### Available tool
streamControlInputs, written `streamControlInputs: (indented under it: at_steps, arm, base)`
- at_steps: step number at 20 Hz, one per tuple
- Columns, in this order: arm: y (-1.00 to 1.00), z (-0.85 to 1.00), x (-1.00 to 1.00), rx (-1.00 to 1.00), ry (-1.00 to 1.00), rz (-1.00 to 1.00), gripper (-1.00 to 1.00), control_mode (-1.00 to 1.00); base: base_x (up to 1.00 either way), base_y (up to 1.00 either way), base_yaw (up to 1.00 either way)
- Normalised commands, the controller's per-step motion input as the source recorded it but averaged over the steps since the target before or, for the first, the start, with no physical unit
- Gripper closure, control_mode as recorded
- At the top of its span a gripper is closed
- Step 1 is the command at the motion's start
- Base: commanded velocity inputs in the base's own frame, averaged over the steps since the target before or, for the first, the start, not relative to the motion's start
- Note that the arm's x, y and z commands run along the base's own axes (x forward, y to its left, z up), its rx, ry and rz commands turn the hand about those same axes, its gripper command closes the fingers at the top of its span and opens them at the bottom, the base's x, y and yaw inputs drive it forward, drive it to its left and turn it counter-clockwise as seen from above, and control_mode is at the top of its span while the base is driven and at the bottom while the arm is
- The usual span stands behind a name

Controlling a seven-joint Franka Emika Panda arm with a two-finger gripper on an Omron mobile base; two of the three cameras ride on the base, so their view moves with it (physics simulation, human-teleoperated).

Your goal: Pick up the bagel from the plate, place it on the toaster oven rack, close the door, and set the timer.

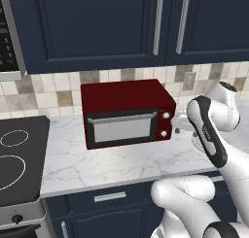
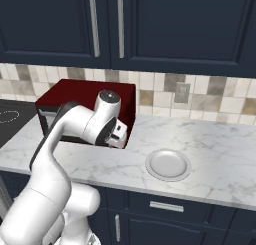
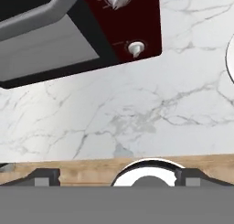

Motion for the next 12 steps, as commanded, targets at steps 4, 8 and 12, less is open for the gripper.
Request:
streamControlInputs:
  at_steps: [4,8,12]
  arm:
    - [0.0,-0.35,0.39,0.0,0.05,0.16,-1.0,-1.0]
    - [0.0,-0.3,0.46,0.01,0.01,0.13,-1.0,-1.0]
    - [0.0,-0.26,0.27,0.01,0.0,0.07,-1.0,-1.0]
  base:
    - [0.0,0.0,0.0]
    - [0.0,0.0,0.0]
    - [0.0,0.0,0.0]
